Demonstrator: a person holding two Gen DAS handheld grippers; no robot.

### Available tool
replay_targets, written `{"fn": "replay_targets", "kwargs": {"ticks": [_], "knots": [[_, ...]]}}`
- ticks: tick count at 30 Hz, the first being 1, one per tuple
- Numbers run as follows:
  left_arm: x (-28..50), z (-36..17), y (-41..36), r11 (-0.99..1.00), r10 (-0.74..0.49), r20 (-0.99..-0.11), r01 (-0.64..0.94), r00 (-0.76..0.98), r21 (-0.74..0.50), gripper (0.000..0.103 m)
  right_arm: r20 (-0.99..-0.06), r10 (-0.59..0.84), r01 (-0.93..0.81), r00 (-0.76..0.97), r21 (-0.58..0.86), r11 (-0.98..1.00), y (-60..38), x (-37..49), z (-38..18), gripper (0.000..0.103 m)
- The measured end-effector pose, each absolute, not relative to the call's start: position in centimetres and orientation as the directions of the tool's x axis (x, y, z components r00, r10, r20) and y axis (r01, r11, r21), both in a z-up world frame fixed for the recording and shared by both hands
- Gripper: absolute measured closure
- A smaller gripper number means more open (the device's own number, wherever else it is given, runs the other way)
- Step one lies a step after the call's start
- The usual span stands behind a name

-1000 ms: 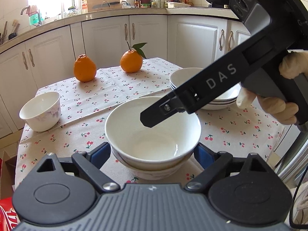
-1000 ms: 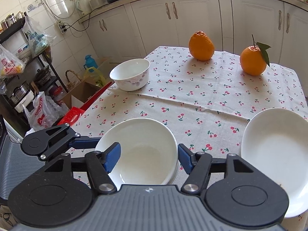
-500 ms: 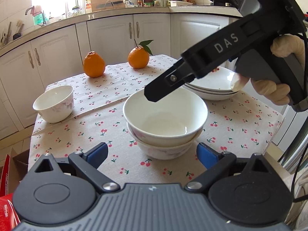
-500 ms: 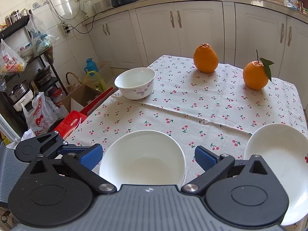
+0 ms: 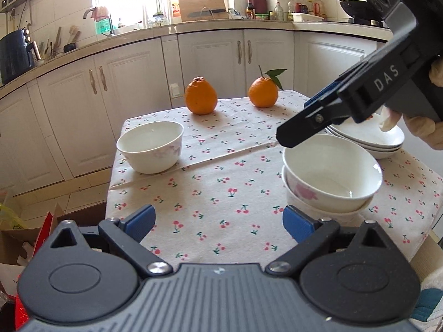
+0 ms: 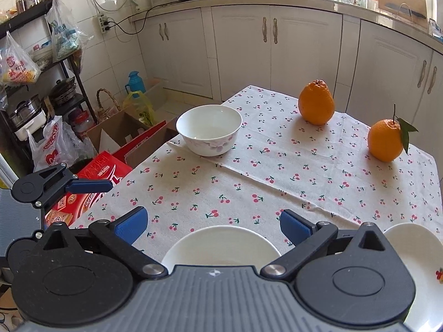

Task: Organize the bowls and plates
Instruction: 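Move the right tool to the remaining white bowl and grip its rim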

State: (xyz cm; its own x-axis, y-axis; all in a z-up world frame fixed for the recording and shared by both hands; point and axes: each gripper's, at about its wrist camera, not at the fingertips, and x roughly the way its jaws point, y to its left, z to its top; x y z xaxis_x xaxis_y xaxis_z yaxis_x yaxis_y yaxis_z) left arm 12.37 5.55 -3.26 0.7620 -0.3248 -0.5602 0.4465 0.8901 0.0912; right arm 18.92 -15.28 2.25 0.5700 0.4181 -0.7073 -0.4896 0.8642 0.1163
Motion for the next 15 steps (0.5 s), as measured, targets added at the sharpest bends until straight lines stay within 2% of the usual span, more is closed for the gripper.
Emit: {"fn": "replay_targets", "kwargs": {"ticks": [15], "knots": [[18.1,-2.9,8.0,0.924,-0.254,-0.518,0.364,0.816,0.12,0.005,-0.734,0.418,-0.56,0.535,0.062,0.826,-11.4,24.5,2.8,0.0]]}}
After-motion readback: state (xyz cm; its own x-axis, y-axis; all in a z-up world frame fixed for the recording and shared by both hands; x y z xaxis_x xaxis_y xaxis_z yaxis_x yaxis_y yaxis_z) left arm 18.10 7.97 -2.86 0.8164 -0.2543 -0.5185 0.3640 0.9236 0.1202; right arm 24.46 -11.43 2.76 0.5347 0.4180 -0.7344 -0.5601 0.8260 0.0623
